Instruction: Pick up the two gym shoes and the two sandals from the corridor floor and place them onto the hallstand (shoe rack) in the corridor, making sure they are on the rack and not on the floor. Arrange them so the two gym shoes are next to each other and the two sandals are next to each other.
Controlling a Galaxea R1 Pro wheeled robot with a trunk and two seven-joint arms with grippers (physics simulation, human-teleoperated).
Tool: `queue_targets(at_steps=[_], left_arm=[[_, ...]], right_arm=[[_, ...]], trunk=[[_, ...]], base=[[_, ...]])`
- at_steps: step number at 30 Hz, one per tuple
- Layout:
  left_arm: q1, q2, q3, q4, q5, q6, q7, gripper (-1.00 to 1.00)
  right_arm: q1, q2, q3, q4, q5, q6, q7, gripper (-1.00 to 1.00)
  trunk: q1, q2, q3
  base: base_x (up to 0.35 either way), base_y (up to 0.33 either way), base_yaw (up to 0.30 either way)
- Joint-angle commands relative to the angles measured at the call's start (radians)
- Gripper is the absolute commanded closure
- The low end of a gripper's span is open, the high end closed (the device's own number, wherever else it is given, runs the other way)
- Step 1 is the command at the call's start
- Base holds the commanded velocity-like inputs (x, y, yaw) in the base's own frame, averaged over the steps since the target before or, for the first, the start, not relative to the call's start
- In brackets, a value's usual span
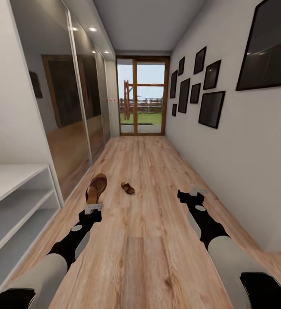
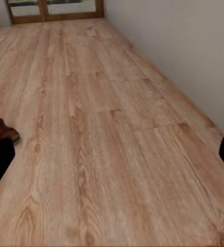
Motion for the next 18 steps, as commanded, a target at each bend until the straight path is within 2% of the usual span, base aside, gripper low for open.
queue_targets(at_steps=[1, 18], left_arm=[[-0.001, 0.0, -0.003, 0.0, 0.004, -0.002, 0.003, 1.0], [0.0, 0.0, -0.003, 0.0, 0.004, -0.002, 0.003, 1.0]], right_arm=[[0.0, 0.0, -0.001, 0.0, -0.005, 0.0, -0.002, -1.0], [0.0, 0.0, -0.001, 0.001, -0.005, 0.0, -0.001, -1.0]], trunk=[[0.0, 0.0, -0.001], [0.0, 0.0, -0.001]], base=[[0.349, -0.099, 0.032], [0.348, -0.107, 0.005]])
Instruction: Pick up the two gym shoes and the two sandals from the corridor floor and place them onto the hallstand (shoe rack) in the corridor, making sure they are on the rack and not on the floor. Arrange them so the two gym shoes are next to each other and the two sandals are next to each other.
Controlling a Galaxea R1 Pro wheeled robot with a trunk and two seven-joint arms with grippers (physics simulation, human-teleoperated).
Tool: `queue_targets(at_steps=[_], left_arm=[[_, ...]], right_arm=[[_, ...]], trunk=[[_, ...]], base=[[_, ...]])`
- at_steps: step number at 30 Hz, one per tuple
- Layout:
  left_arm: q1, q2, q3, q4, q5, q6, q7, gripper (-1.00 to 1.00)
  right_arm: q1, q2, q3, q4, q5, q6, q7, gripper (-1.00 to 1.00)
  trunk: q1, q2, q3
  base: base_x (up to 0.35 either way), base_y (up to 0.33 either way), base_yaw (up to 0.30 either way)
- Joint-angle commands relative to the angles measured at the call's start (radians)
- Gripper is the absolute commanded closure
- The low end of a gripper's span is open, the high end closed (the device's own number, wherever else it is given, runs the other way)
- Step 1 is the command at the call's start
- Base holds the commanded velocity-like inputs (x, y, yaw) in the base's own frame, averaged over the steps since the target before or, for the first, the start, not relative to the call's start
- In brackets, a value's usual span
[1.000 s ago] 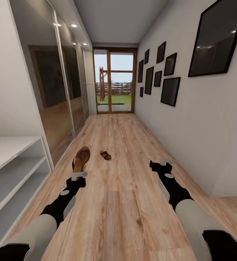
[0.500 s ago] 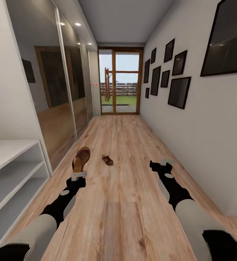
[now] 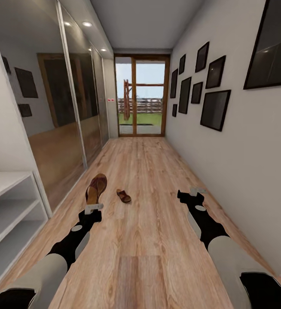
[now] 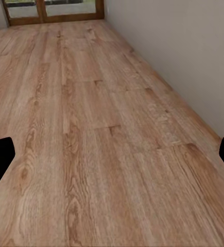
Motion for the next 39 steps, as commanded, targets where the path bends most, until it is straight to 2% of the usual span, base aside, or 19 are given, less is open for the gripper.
queue_targets(at_steps=[1, 39], left_arm=[[-0.001, 0.0, -0.003, 0.0, 0.004, -0.003, 0.003, 1.0], [-0.001, 0.0, -0.003, 0.0, 0.004, -0.003, 0.003, 1.0]], right_arm=[[0.0, 0.0, -0.001, 0.0, -0.005, 0.0, -0.002, -1.0], [0.0, 0.0, -0.001, -0.002, -0.005, 0.0, 0.002, -1.0]], trunk=[[0.0, 0.0, -0.001], [0.0, 0.0, -0.001]], base=[[0.348, -0.126, 0.0], [0.348, -0.128, 0.001]])
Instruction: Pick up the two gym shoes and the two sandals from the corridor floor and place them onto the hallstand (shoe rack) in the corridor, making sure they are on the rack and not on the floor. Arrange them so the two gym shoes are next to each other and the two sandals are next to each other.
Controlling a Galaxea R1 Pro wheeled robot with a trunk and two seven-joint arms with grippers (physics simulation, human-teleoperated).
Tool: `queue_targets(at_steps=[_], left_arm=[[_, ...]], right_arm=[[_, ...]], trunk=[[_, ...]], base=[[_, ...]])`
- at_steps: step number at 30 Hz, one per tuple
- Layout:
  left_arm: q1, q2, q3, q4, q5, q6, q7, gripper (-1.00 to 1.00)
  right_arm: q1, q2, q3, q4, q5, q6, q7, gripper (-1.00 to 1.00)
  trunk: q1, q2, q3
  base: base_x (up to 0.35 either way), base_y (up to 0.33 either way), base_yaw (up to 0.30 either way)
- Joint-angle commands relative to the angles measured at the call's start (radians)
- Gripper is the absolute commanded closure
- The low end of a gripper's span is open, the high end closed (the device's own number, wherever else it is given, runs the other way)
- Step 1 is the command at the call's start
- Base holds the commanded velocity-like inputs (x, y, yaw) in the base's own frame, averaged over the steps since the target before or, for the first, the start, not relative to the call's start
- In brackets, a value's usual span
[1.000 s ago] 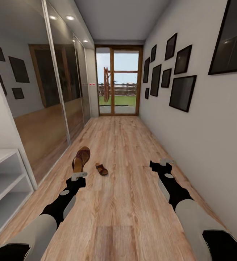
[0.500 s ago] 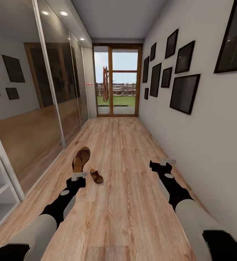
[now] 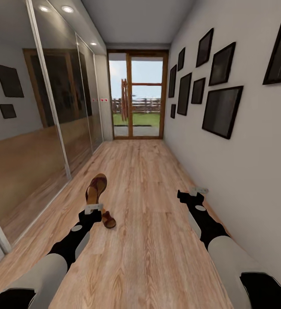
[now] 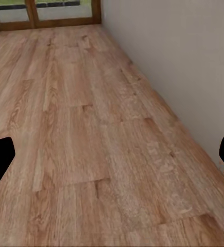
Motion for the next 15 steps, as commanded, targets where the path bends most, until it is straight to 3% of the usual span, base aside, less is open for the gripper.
queue_targets(at_steps=[1, 11, 15], left_arm=[[-0.001, 0.0, -0.003, 0.0, 0.004, -0.002, 0.003, 1.0], [-0.001, 0.0, -0.003, 0.0, 0.004, -0.002, 0.003, 1.0], [-0.001, 0.0, -0.003, 0.0, 0.004, -0.003, 0.003, 1.0]], right_arm=[[0.0, 0.001, -0.001, 0.0, -0.005, 0.0, -0.002, -1.0], [0.0, 0.0, -0.001, -0.001, -0.005, 0.0, -0.001, -1.0], [0.0, 0.001, -0.001, -0.001, -0.005, 0.0, -0.001, -1.0]], trunk=[[0.0, 0.0, -0.001], [0.0, 0.0, 0.002], [0.0, 0.0, 0.002]], base=[[0.349, -0.128, 0.134], [0.349, -0.128, 0.238], [0.348, -0.128, 0.127]])
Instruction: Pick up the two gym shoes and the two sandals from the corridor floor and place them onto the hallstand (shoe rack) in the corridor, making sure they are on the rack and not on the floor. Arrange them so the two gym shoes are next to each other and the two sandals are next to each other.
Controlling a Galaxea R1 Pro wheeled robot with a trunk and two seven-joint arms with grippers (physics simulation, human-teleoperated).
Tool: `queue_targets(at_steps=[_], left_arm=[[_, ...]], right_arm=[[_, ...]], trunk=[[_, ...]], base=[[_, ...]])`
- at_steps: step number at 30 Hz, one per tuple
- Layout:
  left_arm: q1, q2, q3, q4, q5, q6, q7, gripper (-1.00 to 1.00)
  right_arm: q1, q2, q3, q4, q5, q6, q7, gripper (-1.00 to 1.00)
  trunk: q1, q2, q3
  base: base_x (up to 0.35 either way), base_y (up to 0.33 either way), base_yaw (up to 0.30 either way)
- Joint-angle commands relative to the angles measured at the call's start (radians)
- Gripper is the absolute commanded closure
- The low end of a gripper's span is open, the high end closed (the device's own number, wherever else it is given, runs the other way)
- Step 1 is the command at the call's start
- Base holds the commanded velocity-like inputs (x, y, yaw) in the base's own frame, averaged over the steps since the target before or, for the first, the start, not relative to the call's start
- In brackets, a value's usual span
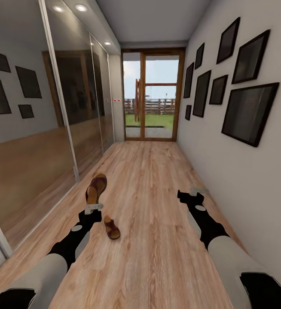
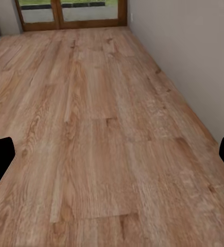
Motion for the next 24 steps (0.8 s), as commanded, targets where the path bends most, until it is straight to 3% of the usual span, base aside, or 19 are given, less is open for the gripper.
queue_targets(at_steps=[1, 24], left_arm=[[-0.001, 0.0, -0.003, 0.0, 0.004, -0.002, 0.003, 1.0], [-0.001, 0.0, -0.003, 0.0, 0.004, -0.002, 0.003, 1.0]], right_arm=[[0.0, 0.0, -0.001, -0.001, -0.005, 0.0, -0.002, -1.0], [0.0, 0.0, -0.001, -0.001, -0.005, 0.0, -0.001, -1.0]], trunk=[[0.0, 0.0, -0.001], [0.0, 0.0, -0.001]], base=[[0.348, -0.128, 0.055], [0.349, -0.129, 0.006]])
